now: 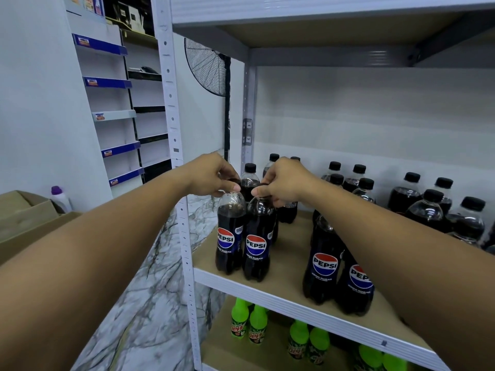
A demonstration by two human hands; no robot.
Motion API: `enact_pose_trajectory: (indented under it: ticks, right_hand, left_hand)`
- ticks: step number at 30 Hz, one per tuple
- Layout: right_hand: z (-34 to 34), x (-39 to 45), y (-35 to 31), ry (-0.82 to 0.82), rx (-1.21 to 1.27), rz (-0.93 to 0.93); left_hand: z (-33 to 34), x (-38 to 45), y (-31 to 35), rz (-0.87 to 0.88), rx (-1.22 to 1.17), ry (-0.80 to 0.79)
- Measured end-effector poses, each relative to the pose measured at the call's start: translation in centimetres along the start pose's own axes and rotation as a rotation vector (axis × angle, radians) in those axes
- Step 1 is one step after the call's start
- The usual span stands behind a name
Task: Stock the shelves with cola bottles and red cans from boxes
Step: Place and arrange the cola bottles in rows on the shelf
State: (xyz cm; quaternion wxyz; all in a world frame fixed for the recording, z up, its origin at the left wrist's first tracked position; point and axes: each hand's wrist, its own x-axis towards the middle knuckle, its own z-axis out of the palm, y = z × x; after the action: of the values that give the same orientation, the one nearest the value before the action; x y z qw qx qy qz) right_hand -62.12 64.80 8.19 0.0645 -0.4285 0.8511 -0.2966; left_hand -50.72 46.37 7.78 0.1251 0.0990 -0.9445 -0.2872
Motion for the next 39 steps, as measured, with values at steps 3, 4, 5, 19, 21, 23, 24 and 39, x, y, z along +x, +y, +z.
enact_pose_trajectory:
  ticks: [3,4,5,19,21,23,24,39]
  right_hand:
    - [0.09,-0.03,0.07,0.004,0.024,-0.002]
    - [0.13,-0.03,0.06,0.007,0.034,-0.003]
    - [0.17,-0.01,0.08,0.008,0.042,-0.003]
    - [0.58,-0.41,-0.56,0.02,0.021,-0.014]
    - [0.47,-0.35,-0.62,0.015,0.014,-0.008]
    - [0.48,-0.2,-0.58,0.016,0.017,-0.016]
    - [0.52,-0.11,-0.55,0.017,0.01,-0.022]
    - [0.58,-0.28,-0.5,0.026,-0.044,-0.044]
  left_hand:
    - [-0.03,-0.08,-0.09,0.001,-0.003,0.008]
    - [-0.03,-0.1,-0.13,0.0,-0.004,0.01]
    - [-0.04,-0.11,-0.16,-0.002,-0.005,0.012]
    - [-0.43,-0.25,-0.15,-0.019,0.029,0.012]
    - [-0.35,-0.18,-0.21,-0.022,0.031,0.021]
    - [-0.24,-0.2,-0.32,-0.018,0.027,0.03]
    - [-0.19,-0.2,-0.38,-0.013,0.029,0.035]
    - [-0.39,0.14,-0.54,-0.046,0.009,0.014]
